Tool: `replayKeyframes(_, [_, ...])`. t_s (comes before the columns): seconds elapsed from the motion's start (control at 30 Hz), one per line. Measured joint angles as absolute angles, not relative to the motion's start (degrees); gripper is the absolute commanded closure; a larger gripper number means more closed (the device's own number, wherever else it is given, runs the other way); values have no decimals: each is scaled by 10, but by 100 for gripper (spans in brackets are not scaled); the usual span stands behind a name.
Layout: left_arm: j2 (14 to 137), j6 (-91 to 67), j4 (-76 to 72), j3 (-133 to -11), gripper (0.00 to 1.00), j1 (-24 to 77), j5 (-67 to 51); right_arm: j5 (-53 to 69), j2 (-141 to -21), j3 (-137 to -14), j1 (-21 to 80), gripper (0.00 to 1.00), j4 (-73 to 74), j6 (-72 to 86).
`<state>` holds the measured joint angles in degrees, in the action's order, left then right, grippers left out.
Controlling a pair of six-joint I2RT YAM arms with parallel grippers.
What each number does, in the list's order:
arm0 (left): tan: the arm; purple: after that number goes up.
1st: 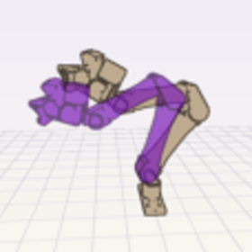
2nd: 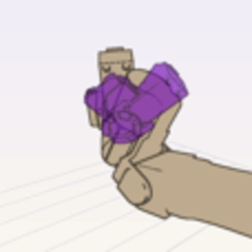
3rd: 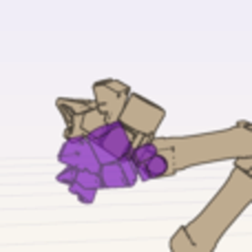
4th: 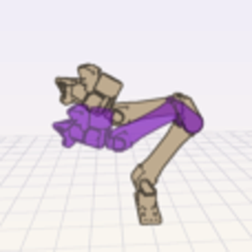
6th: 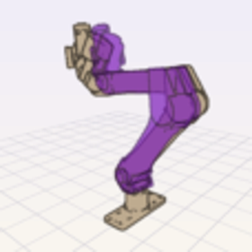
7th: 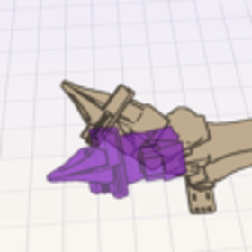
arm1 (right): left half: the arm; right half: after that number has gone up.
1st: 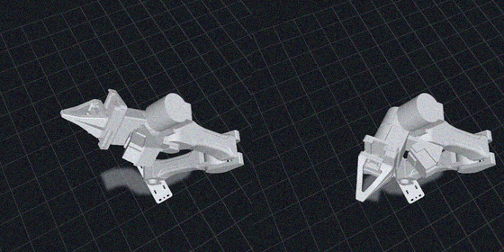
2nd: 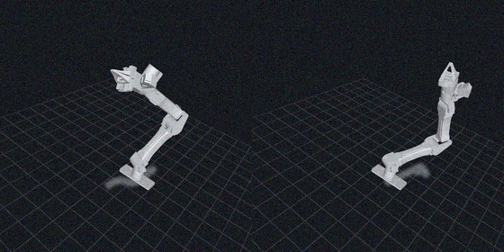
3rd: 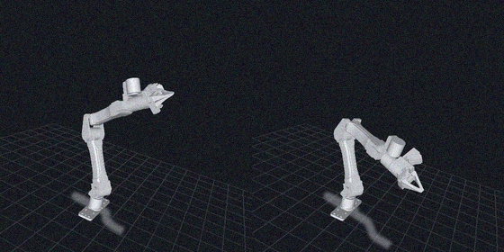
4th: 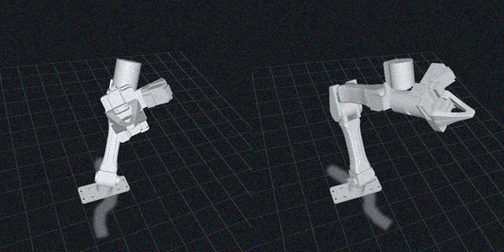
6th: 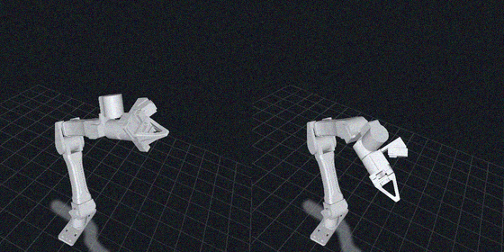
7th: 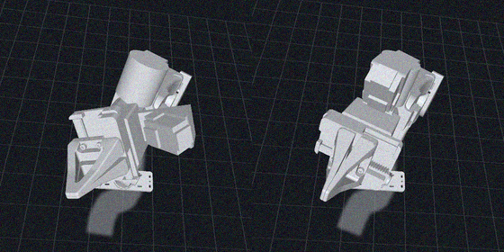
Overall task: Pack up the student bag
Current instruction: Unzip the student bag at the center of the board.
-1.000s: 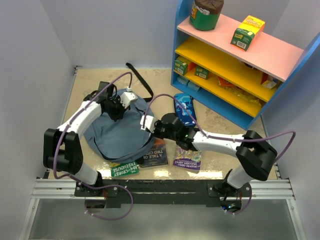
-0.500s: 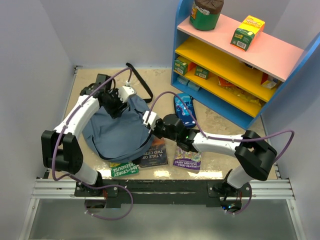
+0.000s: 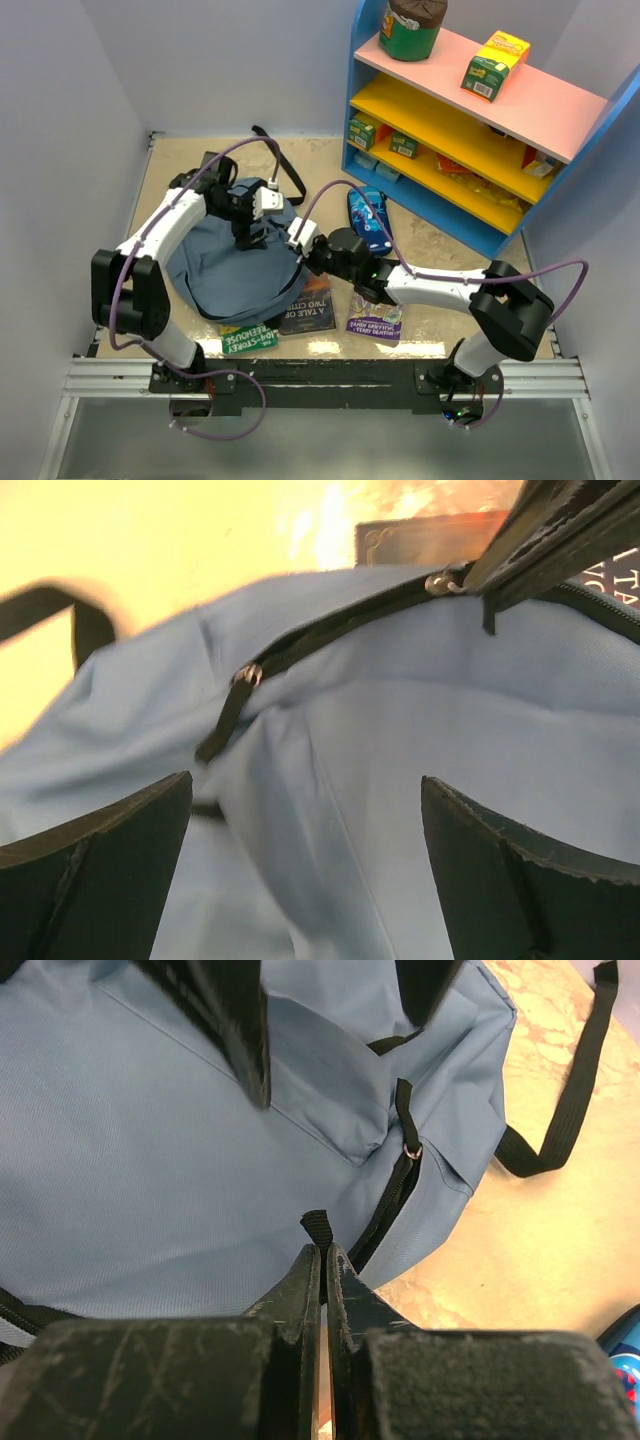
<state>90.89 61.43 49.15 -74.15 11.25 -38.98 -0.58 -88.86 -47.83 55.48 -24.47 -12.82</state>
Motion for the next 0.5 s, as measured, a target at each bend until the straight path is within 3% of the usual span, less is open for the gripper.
replayKeyframes(0.5, [1085, 819, 556, -842, 0, 135, -500, -5, -872, -459, 555, 100, -255, -107])
